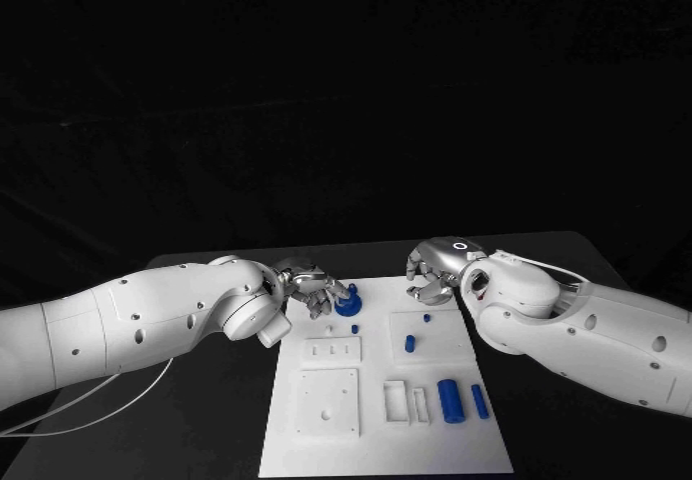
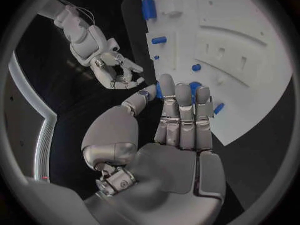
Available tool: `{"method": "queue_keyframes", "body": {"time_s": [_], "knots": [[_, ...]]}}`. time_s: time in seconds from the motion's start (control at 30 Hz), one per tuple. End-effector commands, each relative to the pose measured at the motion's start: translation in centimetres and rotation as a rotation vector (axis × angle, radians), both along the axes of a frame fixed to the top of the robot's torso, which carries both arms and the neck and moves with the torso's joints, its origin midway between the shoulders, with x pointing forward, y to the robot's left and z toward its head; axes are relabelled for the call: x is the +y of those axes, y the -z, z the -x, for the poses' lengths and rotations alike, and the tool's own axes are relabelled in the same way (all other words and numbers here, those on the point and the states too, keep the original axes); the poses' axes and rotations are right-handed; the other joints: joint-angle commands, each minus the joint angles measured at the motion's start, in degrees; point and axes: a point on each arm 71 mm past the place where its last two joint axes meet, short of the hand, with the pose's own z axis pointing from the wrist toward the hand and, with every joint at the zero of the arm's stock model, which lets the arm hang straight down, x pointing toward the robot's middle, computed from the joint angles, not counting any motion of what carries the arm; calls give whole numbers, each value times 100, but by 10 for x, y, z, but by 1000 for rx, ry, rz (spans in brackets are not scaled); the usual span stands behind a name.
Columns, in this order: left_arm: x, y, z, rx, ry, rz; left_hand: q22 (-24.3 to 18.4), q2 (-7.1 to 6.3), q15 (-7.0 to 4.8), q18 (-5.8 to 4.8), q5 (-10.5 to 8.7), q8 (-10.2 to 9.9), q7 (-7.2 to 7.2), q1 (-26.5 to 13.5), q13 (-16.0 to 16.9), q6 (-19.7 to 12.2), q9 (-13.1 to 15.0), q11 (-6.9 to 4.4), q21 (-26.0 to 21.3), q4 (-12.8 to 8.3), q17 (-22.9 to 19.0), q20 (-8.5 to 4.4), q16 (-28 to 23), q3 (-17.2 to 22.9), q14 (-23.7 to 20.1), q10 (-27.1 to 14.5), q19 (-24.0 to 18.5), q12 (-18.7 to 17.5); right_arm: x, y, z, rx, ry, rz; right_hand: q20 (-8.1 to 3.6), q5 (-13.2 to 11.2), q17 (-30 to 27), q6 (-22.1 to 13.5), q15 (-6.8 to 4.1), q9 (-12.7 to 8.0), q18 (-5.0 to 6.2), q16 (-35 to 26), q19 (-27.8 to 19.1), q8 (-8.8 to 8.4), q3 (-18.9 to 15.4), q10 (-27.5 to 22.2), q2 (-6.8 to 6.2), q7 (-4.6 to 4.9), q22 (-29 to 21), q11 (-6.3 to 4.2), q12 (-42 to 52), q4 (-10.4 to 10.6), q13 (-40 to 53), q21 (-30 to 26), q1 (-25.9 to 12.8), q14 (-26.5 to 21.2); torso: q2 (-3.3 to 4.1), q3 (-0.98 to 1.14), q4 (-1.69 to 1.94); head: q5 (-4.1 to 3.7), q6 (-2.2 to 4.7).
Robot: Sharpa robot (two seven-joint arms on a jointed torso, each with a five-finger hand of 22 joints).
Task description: Assemble the parts on the task board
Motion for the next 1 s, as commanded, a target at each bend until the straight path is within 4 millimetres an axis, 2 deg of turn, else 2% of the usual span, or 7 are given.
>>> {"method": "queue_keyframes", "body": {"time_s": [0.03,0.13,0.33,0.43,0.63,0.87,1.0], "knots": [[2,1,1,-13,18,-78,91,-38,-24,-22,29,66,-405,58,46,481,362,-47,75,-37,29,-515,71,-19,100,104,92,75,-14,-7,-5,-33,5,-120,13,0,-14,47,35,-10,393,-39,-59,-35,1,-39,-56,92,-11,19,-45,4,-16,-41,-7,-25,0,4,-3,26,-43],[2,1,2,-19,22,-112,106,-85,-115,-9,89,183,-482,73,155,585,649,-125,221,-29,115,-591,265,-34,226,207,202,288,-25,-11,-11,-40,31,-144,18,-5,-18,44,36,-11,393,-50,-69,-38,-2,-42,-57,94,-12,19,-52,1,-22,-50,-8,-30,4,7,-8,37,-78],[3,4,4,-43,27,-212,100,-101,-221,-14,97,243,-575,41,357,648,1272,-208,483,-8,216,-709,580,-26,286,158,259,759,-46,-22,-27,-60,80,-250,23,-6,-25,39,36,-13,393,-67,-84,-42,-9,-49,-60,95,-13,20,-65,-13,-33,-65,-2,-41,0,17,-5,37,-174],[4,7,7,-55,32,-263,96,-86,-241,-14,120,236,-589,26,395,679,1415,-234,544,0,229,-733,655,-18,304,148,266,881,-53,-26,-35,-64,102,-281,26,-1,-29,32,37,-14,393,-80,-96,-47,-11,-55,-58,97,-14,21,-76,-27,-42,-77,7,-49,-4,17,5,25,-219],[4,15,13,-51,50,-321,98,-69,-270,-7,144,255,-626,-3,452,753,1581,-272,628,2,259,-764,772,-26,352,167,300,1048,-59,-28,-44,-71,123,-296,29,4,-32,28,38,-16,393,-88,-102,-50,-17,-59,-55,98,-15,22,-84,-29,-48,-84,5,-55,-13,15,7,32,-320],[4,28,24,-33,80,-379,93,-29,-373,27,360,258,-706,-89,594,853,2121,-354,892,-26,303,-848,1071,-10,414,101,382,1546,-59,-31,-51,-74,129,-305,32,19,-38,16,40,-19,393,-108,-119,-59,-28,-73,-50,102,-18,26,-106,-38,-65,-105,5,-72,-13,25,6,59,-398],[4,30,25,-24,92,-378,83,2,-436,56,404,212,-729,-127,663,883,2393,-377,1025,-39,320,-875,1237,-1,443,83,414,1837,-57,-31,-53,-76,129,-309,33,25,-40,15,40,-20,393,-113,-122,-61,-29,-75,-47,103,-19,27,-111,-38,-70,-110,6,-76,-11,13,5,68,-422]]}}
